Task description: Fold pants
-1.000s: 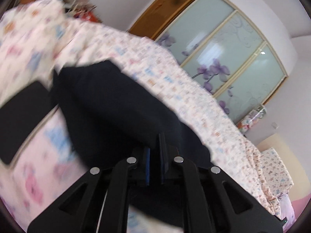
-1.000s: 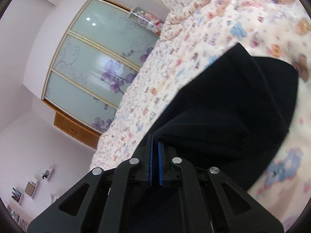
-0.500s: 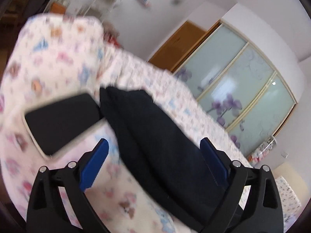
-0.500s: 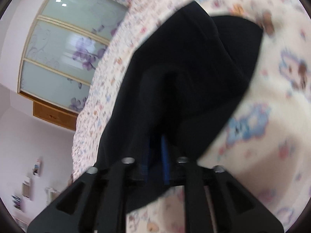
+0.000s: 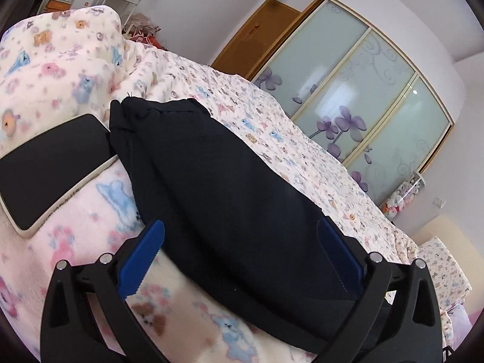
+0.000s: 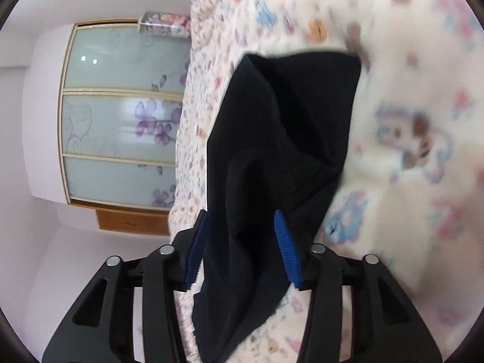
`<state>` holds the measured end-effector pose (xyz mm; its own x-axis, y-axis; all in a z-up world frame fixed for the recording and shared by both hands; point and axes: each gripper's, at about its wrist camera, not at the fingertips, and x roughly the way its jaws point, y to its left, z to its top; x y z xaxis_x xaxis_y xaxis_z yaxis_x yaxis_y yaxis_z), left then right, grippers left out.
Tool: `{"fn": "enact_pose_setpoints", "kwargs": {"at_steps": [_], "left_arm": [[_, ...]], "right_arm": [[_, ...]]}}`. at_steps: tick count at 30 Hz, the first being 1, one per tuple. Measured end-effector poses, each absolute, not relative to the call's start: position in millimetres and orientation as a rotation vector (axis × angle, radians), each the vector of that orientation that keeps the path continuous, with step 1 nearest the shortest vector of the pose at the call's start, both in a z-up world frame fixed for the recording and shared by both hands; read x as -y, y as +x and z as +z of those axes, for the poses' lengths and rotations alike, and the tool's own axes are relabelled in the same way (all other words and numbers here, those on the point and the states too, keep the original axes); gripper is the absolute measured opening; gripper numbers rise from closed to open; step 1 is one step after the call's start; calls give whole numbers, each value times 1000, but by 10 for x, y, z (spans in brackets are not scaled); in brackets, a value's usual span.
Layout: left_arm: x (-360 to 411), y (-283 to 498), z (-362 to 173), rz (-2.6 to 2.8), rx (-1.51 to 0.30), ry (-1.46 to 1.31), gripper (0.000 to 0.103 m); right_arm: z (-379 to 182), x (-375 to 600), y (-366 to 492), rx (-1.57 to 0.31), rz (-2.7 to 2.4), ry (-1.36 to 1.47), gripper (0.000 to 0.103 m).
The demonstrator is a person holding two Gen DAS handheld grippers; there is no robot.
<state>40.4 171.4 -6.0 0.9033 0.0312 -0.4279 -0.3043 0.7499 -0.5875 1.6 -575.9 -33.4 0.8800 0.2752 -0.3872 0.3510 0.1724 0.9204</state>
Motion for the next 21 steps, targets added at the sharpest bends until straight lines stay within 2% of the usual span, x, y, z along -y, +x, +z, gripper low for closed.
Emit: {"fn": "enact_pose_setpoints", "kwargs": {"at_steps": [4, 8, 12, 13, 14, 17, 21], "left_arm": [[-1705, 446, -82, 189, -424, -693, 101], [-1713, 433, -80, 185, -428, -693, 101], [-1713, 442, -85, 187, -435, -693, 101], [-1712, 441, -86, 187, -435, -693, 101], [-1714, 444, -89, 188, -436, -693, 101], [-1710, 439, -96, 189, -439, -697, 101], [-1710, 449, -107, 195, -443, -702, 101]], "right_arm": [[-253, 5808, -102, -529, -227, 1353, 44], [193, 5807, -152, -482, -412, 1004, 44], [-12, 5808, 111, -629, -410, 951, 43], [-97, 5824, 168, -670, -399, 955, 40], [-184, 5810, 227, -714, -407, 942, 28], [-121, 5776, 236, -733, -422, 853, 16], [236, 5716, 198, -615, -485, 679, 11]]}}
